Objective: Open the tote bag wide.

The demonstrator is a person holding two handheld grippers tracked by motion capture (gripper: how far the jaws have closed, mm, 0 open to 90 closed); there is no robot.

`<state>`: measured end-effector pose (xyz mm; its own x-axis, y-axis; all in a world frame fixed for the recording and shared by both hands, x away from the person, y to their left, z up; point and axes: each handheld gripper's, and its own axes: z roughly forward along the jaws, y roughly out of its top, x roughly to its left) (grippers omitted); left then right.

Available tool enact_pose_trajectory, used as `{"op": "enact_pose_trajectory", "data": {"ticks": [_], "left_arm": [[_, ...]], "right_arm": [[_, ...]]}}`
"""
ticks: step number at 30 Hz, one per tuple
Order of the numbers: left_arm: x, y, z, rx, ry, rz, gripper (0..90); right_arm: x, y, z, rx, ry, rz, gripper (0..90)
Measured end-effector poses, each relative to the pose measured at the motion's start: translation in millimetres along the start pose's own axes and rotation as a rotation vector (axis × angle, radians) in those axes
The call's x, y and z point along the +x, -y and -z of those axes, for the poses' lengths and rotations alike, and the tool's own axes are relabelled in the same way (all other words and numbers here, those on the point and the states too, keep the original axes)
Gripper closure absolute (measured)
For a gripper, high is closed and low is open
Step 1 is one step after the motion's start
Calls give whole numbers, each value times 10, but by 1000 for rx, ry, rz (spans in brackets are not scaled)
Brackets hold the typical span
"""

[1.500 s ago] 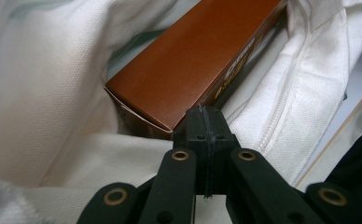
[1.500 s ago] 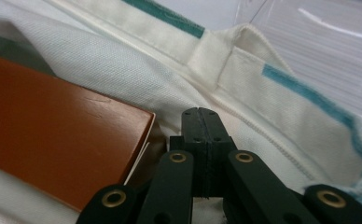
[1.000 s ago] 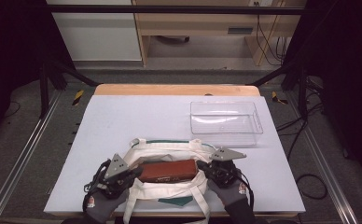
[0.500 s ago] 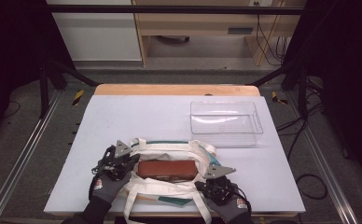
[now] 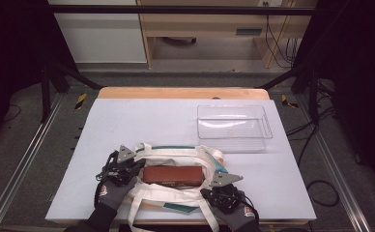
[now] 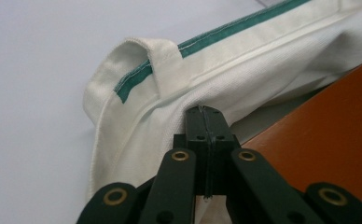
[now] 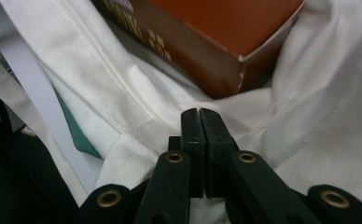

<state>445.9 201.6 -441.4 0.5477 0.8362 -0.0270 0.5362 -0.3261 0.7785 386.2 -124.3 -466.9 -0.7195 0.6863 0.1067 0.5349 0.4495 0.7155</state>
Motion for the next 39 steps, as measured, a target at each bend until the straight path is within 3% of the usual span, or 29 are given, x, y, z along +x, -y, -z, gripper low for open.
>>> {"op": "enact_pose_trajectory", "data": {"ticks": [1, 2, 5, 6, 7, 8, 14, 18, 26, 33, 34, 35, 39], "left_arm": [[0, 0, 0, 0, 0, 0, 887], [7, -12, 71, -33, 19, 14, 867], [10, -20, 149, -64, 22, 19, 839], [18, -25, 218, -86, 23, 24, 808], [18, -25, 218, -86, 23, 24, 790], [40, -22, 312, -122, 40, 29, 767], [133, -11, 542, -199, 46, 55, 648], [205, 20, 636, -225, 29, 67, 573], [362, 135, 720, -228, -19, 67, 471], [536, 237, 719, -203, -63, 96, 431], [582, 268, 733, -202, -73, 105, 431], [622, 298, 750, -203, -78, 121, 432], [679, 359, 777, -203, -94, 131, 432]], "right_arm": [[0, 0, 0, 0, 0, 0, 886], [0, -43, 63, -35, -4, 12, 847], [-20, -89, 132, -83, -46, 8, 806], [-27, -140, 194, -134, -54, 18, 784], [-27, -140, 194, -134, -54, 18, 784], [-22, -205, 251, -178, -56, 37, 744], [-66, -396, 327, -222, -45, 56, 607], [-76, -524, 350, -236, -48, 65, 546], [-42, -685, 194, -195, -54, 91, 439], [-12, -721, 20, -132, -54, 117, 399], [-6, -725, -14, -120, -50, 123, 385], [-8, -729, -80, -106, -14, 131, 365], [-36, -722, -136, -78, -20, 131, 333]]}}
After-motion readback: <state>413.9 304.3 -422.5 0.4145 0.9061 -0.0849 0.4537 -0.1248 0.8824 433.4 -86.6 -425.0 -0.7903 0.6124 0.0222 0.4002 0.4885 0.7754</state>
